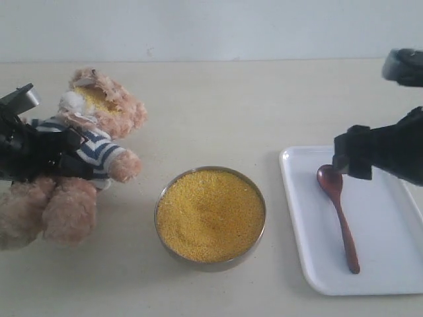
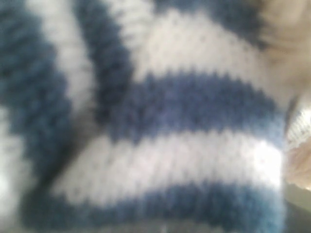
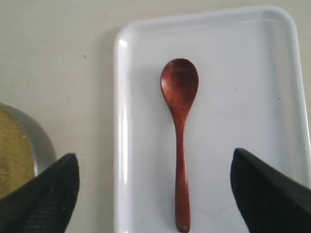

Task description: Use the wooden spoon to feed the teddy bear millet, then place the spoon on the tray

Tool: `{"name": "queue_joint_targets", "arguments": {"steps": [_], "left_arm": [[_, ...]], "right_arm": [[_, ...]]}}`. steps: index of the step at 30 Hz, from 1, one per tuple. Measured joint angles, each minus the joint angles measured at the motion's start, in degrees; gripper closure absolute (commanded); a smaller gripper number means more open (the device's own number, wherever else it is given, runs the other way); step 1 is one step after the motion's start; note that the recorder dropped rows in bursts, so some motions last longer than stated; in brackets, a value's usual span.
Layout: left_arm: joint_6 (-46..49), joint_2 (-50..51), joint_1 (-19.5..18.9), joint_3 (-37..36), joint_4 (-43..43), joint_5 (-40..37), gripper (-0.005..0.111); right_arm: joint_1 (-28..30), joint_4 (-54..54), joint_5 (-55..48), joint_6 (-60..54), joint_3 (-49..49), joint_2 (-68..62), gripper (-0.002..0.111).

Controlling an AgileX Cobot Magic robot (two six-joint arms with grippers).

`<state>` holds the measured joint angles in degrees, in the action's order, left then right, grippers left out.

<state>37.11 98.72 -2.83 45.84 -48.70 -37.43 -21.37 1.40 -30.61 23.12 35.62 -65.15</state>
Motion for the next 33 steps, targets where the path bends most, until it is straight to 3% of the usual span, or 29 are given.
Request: {"name": "queue_joint_targets", "arguments": {"steps": [10,18,21,28,33], "left_arm": [[0.00,4.74,0.00,0.00,-2.40,5.11,0.103],[-1.04,7.03,-0.10,0.57,-3.53,5.02,0.102],[-1.04,7.03,-0.10,0.57,-3.53,4.92,0.091],[-1.04,6.91,-0.21,0.57,-3.53,4.25,0.045],[-1.04,5.48,-0.21,0.57,-3.76,3.69,0.032]], "right_arm": [[0.00,-6.68,-10.98,-7.74,-2.93,21.36,0.030],[0.00,-6.82,-12.34,-9.57,-2.96,26.15,0.030],[0.00,-6.82,-12.34,-9.79,-2.96,26.15,0.030],[0.00,-6.92,-12.47,-10.55,-2.96,26.15,0.030],[0.00,-7.54,-12.47,-10.69,-2.96,26.15,0.030]]}}
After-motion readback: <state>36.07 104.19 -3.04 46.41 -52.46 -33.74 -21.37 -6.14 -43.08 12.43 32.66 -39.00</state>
